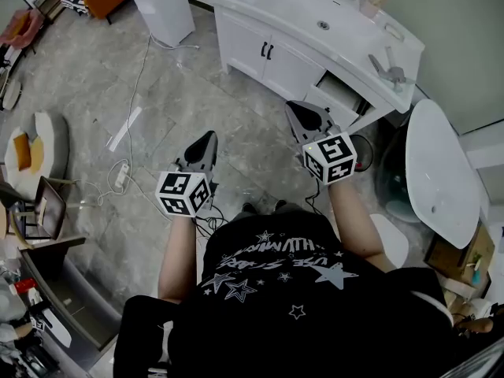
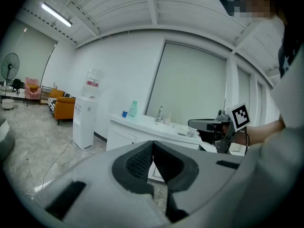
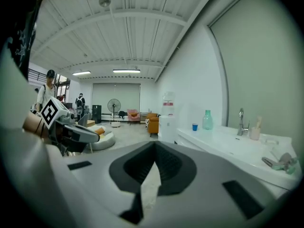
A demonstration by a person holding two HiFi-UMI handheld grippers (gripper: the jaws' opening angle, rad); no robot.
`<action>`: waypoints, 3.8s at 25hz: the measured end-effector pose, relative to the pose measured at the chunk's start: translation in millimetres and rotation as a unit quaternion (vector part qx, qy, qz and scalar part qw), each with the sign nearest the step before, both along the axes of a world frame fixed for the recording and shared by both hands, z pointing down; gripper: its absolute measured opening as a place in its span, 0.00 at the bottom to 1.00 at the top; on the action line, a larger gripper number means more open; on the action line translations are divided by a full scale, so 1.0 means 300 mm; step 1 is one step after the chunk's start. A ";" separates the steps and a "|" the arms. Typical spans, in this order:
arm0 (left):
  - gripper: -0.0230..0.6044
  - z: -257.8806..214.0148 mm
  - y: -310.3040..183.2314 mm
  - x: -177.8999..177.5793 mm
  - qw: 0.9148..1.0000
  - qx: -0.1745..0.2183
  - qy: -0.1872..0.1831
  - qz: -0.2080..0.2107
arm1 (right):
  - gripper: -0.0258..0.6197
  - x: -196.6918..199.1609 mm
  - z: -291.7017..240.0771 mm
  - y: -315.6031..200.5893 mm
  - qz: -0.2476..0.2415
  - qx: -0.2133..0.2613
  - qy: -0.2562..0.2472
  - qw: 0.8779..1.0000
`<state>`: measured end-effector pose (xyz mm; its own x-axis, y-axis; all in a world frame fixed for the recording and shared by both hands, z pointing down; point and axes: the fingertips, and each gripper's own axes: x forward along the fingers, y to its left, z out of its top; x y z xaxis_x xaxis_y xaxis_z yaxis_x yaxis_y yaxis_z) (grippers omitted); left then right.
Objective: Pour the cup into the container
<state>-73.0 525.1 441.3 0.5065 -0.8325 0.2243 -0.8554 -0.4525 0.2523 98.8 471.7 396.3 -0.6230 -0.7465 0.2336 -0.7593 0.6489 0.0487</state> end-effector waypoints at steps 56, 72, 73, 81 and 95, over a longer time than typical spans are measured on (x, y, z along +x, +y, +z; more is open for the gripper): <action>0.05 0.010 -1.413 -0.006 0.998 -0.012 -0.043 -0.042 | 0.61 0.039 0.107 -1.632 0.009 -0.066 -0.073 0.995; 0.05 0.061 -1.754 -0.041 0.999 -0.018 -0.030 -0.016 | 0.61 0.090 0.183 -1.852 0.045 -0.076 -0.055 0.995; 0.05 0.059 -1.790 -0.043 0.999 -0.017 -0.031 -0.011 | 0.61 0.092 0.183 -1.876 0.048 -0.075 -0.054 0.995; 0.05 0.052 -2.070 -0.065 0.999 -0.014 -0.037 0.024 | 0.60 0.036 0.188 -2.069 0.047 -0.072 -0.048 0.995; 0.05 0.098 -2.485 -0.096 0.993 -0.039 -0.059 0.098 | 0.60 -0.136 0.334 -2.326 0.020 -0.095 0.018 0.995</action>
<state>-101.8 -220.3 470.6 0.6231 -0.6985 0.3519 -0.7787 -0.5962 0.1955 58.1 -226.1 496.4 -0.5825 -0.7110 0.3939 -0.7847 0.6183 -0.0442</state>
